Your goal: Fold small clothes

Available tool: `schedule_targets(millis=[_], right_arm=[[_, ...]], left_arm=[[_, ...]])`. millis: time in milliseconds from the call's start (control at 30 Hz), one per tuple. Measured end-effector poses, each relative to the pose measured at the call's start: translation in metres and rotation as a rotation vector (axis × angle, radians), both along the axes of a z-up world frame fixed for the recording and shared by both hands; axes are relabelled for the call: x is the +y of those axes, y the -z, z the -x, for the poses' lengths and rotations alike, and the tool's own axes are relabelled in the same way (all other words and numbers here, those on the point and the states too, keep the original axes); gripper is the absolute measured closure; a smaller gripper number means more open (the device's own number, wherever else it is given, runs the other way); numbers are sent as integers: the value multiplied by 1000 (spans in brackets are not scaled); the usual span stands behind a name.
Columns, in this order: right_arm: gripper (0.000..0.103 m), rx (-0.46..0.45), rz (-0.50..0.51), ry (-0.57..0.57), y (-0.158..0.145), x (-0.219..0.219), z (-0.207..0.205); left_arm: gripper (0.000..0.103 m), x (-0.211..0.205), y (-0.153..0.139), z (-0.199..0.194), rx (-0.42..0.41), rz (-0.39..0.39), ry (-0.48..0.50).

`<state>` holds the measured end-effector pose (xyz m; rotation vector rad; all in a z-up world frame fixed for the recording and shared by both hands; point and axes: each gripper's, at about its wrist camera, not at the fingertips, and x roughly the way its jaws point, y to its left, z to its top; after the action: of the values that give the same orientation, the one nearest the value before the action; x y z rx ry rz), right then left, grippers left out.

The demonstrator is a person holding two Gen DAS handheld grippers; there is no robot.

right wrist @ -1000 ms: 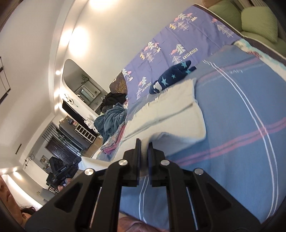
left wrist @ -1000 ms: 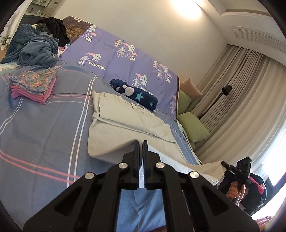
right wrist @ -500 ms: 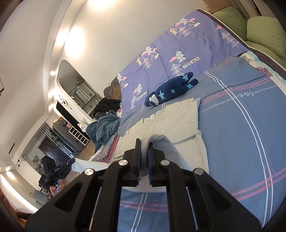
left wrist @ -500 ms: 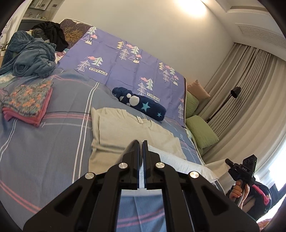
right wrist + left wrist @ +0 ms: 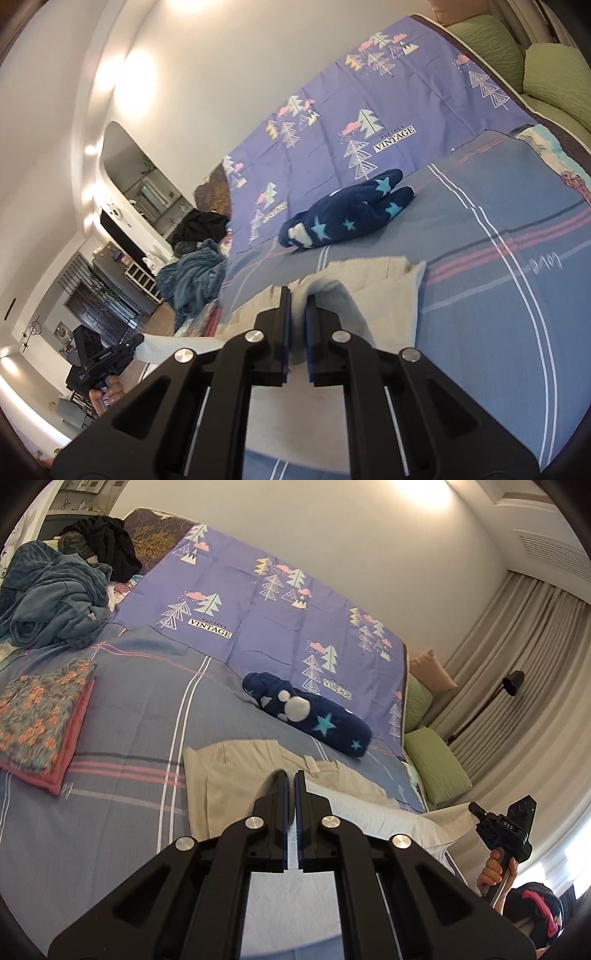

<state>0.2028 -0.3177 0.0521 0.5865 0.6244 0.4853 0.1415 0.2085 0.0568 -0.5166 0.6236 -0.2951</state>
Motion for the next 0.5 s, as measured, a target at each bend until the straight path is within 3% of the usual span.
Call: schedule_targets(millis=[300, 400, 500], right_arm=[[96, 177, 77, 75, 56, 22, -136], [90, 260, 114, 82, 82, 32, -170], [79, 328, 148, 81, 106, 37, -186]], left_arm=[[100, 3, 55, -131, 147, -3, -40], [100, 1, 83, -163, 222, -58, -79], [81, 8, 107, -181, 275, -96, -138]])
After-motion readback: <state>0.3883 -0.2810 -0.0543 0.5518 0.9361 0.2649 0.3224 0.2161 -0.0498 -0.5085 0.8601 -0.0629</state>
